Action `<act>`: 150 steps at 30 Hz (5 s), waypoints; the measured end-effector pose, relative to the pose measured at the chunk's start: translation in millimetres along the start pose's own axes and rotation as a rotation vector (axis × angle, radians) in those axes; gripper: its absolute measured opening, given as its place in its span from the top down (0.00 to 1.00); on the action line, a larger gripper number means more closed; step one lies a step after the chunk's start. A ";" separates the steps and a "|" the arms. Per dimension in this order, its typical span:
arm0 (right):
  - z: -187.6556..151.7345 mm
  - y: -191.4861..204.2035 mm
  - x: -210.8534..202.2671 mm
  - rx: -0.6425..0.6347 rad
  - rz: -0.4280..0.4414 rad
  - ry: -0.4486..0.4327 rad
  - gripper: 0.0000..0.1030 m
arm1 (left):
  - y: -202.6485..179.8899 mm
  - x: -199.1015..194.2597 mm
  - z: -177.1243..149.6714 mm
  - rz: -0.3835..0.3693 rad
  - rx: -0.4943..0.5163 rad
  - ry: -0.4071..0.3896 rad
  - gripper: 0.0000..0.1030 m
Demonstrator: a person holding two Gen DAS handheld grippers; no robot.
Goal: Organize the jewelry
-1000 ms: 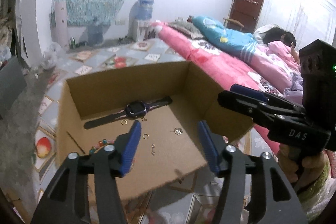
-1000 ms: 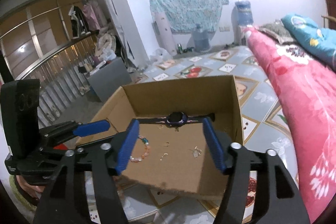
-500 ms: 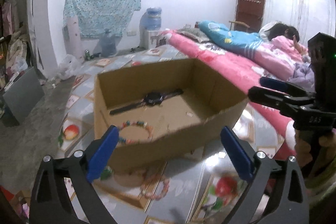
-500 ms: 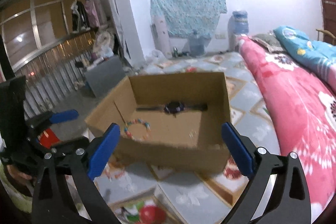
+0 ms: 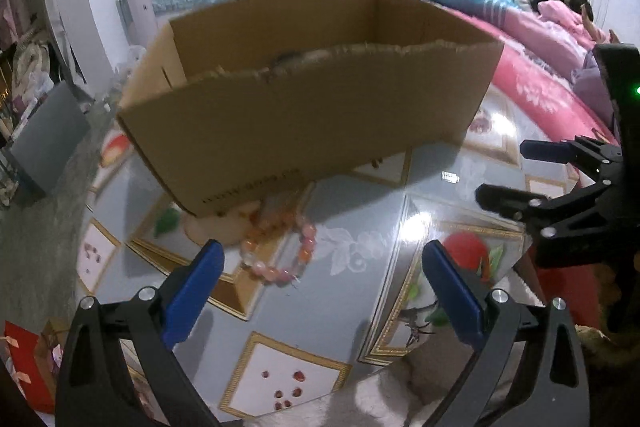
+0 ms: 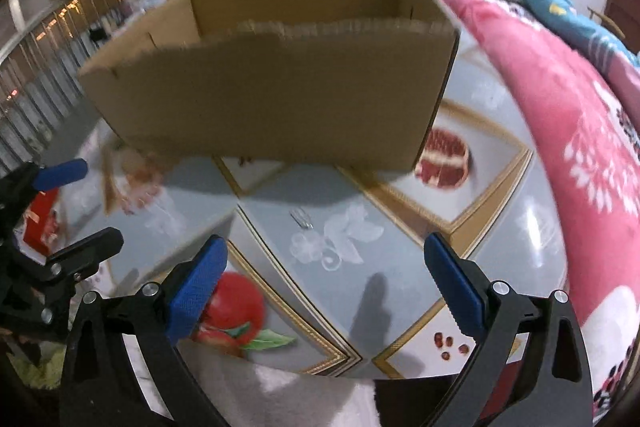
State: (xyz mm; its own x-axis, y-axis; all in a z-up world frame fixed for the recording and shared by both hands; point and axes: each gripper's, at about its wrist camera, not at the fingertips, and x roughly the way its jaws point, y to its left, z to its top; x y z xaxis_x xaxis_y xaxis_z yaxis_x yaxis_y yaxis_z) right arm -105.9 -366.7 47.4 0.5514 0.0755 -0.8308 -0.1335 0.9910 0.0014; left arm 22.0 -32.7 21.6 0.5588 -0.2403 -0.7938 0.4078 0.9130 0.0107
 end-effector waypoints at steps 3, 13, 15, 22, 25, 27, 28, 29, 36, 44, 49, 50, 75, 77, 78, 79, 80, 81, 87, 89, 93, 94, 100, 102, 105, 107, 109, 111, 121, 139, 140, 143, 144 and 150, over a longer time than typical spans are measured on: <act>-4.8 2.4 12.7 -0.027 -0.040 0.036 0.08 | -6.5 9.0 2.0 0.003 0.019 0.014 0.06; -9.2 -0.3 29.2 -0.033 -0.048 0.079 0.08 | -14.8 28.5 4.5 0.018 0.045 0.068 0.06; -8.6 -0.3 27.7 -0.037 -0.051 0.078 0.08 | -15.3 32.6 4.8 0.022 0.047 0.079 0.06; -4.4 -6.9 30.8 -0.030 -0.045 0.085 0.08 | -17.8 44.9 2.8 0.034 0.051 0.127 0.06; -4.9 -6.8 31.2 -0.031 -0.045 0.083 0.08 | -17.8 47.8 3.4 0.056 0.052 0.133 0.06; -4.8 -7.4 31.4 -0.032 -0.051 0.087 0.08 | -17.3 49.5 4.0 0.068 0.054 0.138 0.06; -4.4 -7.6 31.7 -0.030 -0.052 0.091 0.08 | -18.7 51.2 4.9 0.077 0.057 0.142 0.06; -3.5 -2.9 30.5 -0.031 -0.054 0.095 0.08 | -20.9 53.6 6.2 0.085 0.061 0.146 0.06; -2.8 1.5 29.6 -0.040 -0.055 0.096 0.08 | -24.5 58.0 9.2 0.097 0.060 0.158 0.05; -7.3 5.6 26.6 -0.050 -0.060 0.091 0.08 | -25.6 57.6 8.0 0.111 0.075 0.168 0.05; -10.2 8.6 23.8 -0.060 -0.057 0.087 0.08 | -32.5 62.6 8.7 0.119 0.087 0.185 0.05; -9.9 8.2 23.9 -0.060 -0.057 0.088 0.08 | -35.3 60.7 8.9 0.119 0.089 0.189 0.05; -1.3 7.3 28.8 -0.062 -0.061 0.105 0.08 | -44.5 68.8 13.8 0.113 0.125 0.211 0.04; -1.6 7.4 28.9 -0.061 -0.061 0.104 0.08 | -42.9 70.3 14.0 0.113 0.125 0.209 0.04; -1.2 7.2 28.9 -0.060 -0.062 0.104 0.08 | -42.5 70.2 13.5 0.113 0.125 0.209 0.04; -0.8 7.2 29.1 -0.059 -0.063 0.103 0.08 | -41.8 70.0 14.1 0.113 0.125 0.209 0.04; -0.4 7.1 29.2 -0.057 -0.064 0.102 0.08 | -41.8 69.7 14.1 0.114 0.125 0.207 0.04; -0.5 7.0 29.4 -0.058 -0.064 0.101 0.08 | -42.2 69.3 14.2 0.114 0.127 0.207 0.04; -2.2 8.0 29.8 -0.058 -0.065 0.090 0.08 | -42.8 69.7 13.2 0.111 0.133 0.201 0.04; -2.0 8.2 30.1 -0.059 -0.066 0.089 0.08 | -43.2 69.7 13.0 0.113 0.133 0.201 0.04; -2.7 7.7 29.6 -0.058 -0.065 0.085 0.08 | -42.7 69.5 13.6 0.111 0.132 0.201 0.04; -2.7 7.7 29.5 -0.058 -0.065 0.085 0.08 | -43.0 69.7 13.8 0.111 0.132 0.201 0.04; -3.3 7.6 29.1 -0.058 -0.064 0.083 0.08 | -43.7 69.8 14.5 0.111 0.132 0.201 0.04; -3.3 7.8 29.1 -0.058 -0.064 0.083 0.08 | -43.4 69.7 14.8 0.111 0.132 0.202 0.04; -3.6 7.8 28.9 -0.059 -0.065 0.082 0.08 | -43.8 69.5 15.1 0.112 0.133 0.201 0.04; -4.1 7.9 28.7 -0.058 -0.063 0.081 0.08 | -44.1 69.5 15.1 0.112 0.132 0.202 0.04; -3.3 8.3 29.0 -0.060 -0.064 0.082 0.08 | -44.0 69.5 15.1 0.112 0.131 0.202 0.04; -3.6 7.8 29.3 -0.059 -0.063 0.082 0.08 | -44.0 69.4 15.1 0.113 0.131 0.202 0.04; -5.4 8.3 29.0 -0.059 -0.065 0.081 0.08 | -44.4 69.3 15.5 0.113 0.131 0.202 0.04; -5.9 7.4 29.5 -0.045 -0.039 0.067 0.08 | -38.2 59.4 14.4 0.096 0.144 0.166 0.04; -5.5 6.8 29.8 -0.041 -0.034 0.065 0.08 | -38.1 55.8 13.7 0.100 0.156 0.150 0.04; -1.7 5.7 31.5 -0.030 -0.012 0.053 0.08 | -36.9 44.2 10.4 0.104 0.187 0.097 0.04; 0.2 5.5 32.7 -0.027 -0.004 0.048 0.08 | -36.5 40.7 9.7 0.101 0.190 0.082 0.05; 16.7 4.2 42.4 0.002 0.035 0.044 0.08 | -19.0 22.2 10.3 0.077 0.155 -0.005 0.15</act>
State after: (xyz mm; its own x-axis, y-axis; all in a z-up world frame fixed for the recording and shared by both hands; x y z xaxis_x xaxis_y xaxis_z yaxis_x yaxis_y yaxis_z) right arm -69.3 -357.5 21.5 0.5096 0.1056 -0.8539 -0.1510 0.9880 0.0321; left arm 34.2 -58.8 10.0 0.5960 -0.1732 -0.7841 0.4696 0.8672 0.1654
